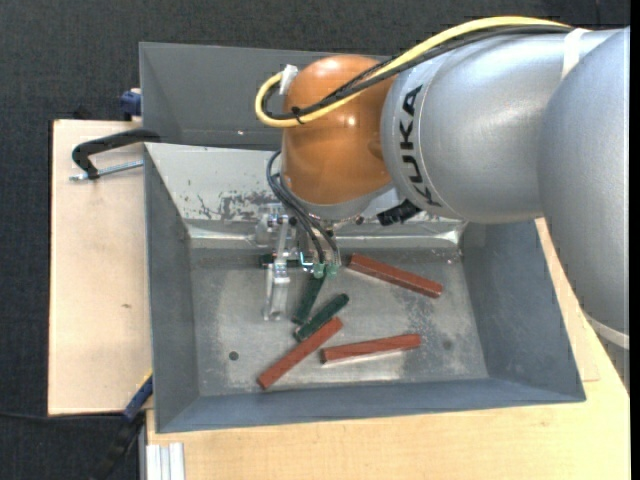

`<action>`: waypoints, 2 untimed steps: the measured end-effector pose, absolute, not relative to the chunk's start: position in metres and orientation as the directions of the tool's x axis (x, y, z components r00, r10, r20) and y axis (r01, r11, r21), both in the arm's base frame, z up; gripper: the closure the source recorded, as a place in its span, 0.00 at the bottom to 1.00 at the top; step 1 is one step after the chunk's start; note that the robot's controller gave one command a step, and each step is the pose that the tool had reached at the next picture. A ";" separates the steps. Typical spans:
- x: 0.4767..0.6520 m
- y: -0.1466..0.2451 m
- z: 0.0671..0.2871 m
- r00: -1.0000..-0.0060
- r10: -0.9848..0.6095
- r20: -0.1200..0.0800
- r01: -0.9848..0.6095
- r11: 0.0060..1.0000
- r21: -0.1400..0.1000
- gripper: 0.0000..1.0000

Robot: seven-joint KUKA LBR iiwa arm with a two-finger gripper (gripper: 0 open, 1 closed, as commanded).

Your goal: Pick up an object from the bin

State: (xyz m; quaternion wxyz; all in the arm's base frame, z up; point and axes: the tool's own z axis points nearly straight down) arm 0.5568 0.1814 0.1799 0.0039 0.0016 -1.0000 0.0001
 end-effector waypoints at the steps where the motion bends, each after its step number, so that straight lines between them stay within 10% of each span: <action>1: 0.562 0.178 0.181 -1.000 -0.013 -0.005 -0.013 1.000 0.004 0.00; 2: 0.593 0.124 0.089 -0.995 -0.102 -0.005 -0.102 0.995 0.001 0.00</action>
Offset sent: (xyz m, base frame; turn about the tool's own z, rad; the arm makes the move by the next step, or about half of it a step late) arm 0.0391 -0.0681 -0.1099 -0.1113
